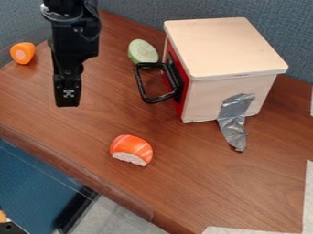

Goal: Open the drawer

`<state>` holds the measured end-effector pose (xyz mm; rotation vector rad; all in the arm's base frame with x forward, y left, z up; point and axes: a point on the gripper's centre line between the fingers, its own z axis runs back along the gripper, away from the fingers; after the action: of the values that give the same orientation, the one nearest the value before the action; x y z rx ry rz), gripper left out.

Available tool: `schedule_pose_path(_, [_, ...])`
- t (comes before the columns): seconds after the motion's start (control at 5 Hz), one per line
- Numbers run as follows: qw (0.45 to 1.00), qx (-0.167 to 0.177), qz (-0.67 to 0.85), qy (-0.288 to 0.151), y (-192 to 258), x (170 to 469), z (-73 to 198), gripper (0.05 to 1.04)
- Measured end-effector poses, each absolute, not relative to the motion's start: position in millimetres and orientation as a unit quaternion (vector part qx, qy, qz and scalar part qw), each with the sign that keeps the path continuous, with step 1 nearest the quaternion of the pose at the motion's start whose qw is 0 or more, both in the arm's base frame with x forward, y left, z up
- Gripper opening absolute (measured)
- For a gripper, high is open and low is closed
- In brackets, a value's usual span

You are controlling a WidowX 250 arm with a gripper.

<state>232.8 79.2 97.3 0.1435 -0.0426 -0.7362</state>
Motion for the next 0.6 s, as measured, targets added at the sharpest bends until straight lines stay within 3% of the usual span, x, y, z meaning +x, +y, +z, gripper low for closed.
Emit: schedule_pose_path(0.6, [0.958,0.062,-0.269,-0.077,76.6,254.6,102.7,0.999])
